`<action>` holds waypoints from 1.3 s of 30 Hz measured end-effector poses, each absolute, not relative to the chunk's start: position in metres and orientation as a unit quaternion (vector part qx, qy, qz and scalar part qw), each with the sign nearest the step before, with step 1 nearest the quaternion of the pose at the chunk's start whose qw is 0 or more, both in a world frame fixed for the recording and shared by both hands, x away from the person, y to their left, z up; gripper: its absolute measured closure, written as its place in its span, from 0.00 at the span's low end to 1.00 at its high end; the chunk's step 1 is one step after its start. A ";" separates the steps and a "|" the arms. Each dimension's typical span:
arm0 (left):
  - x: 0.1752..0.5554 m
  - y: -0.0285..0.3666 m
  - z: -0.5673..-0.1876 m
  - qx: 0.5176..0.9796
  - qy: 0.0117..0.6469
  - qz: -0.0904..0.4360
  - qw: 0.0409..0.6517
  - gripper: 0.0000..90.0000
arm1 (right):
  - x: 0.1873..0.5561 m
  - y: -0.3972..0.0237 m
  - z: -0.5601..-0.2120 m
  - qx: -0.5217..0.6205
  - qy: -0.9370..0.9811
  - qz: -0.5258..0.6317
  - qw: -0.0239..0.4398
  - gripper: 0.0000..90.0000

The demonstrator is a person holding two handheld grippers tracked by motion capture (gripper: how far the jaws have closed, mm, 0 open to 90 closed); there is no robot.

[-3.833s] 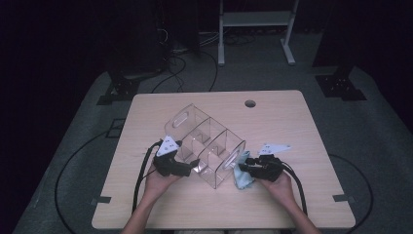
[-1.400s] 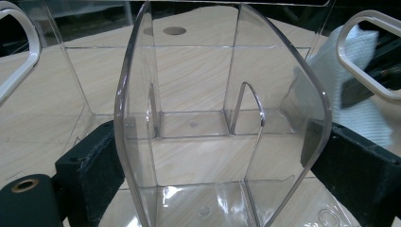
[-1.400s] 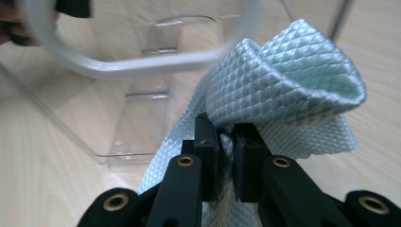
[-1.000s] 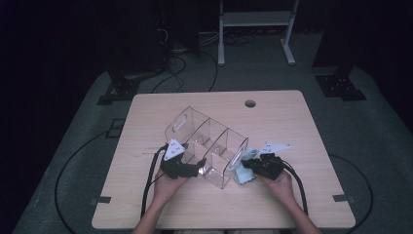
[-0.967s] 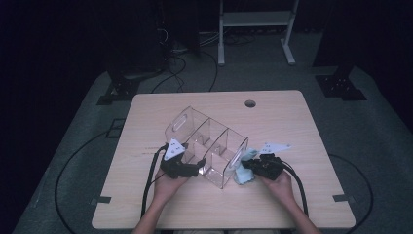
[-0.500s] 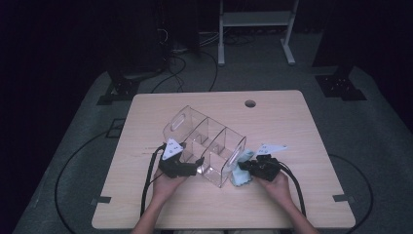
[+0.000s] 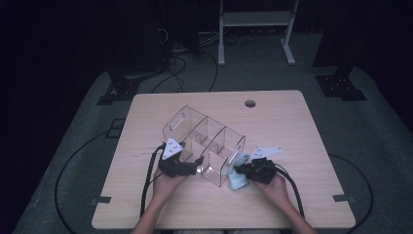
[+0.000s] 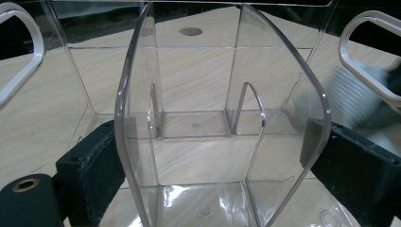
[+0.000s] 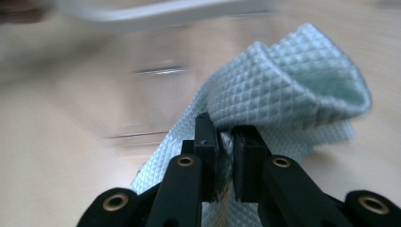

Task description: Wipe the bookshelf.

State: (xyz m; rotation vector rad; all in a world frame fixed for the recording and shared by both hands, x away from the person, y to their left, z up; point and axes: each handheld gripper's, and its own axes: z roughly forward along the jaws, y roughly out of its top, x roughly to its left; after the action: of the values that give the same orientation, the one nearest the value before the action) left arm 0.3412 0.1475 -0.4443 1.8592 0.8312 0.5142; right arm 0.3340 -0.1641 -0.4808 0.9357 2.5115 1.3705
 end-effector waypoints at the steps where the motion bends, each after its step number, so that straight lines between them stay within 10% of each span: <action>1: 0.341 0.147 -0.444 0.768 0.343 0.212 0.497 0.09 | 0.334 -0.164 -0.481 0.310 0.833 0.454 0.066 0.91; 39: 0.340 0.155 -0.445 0.767 0.347 0.212 0.497 0.09 | 0.293 -0.131 -0.459 0.214 0.852 0.469 0.088 0.92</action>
State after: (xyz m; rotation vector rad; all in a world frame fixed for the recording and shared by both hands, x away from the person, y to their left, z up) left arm 0.3399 0.1547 -0.4445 1.8561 0.8406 0.5132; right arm 0.2933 -0.1305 -0.4594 0.6376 2.5375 1.3977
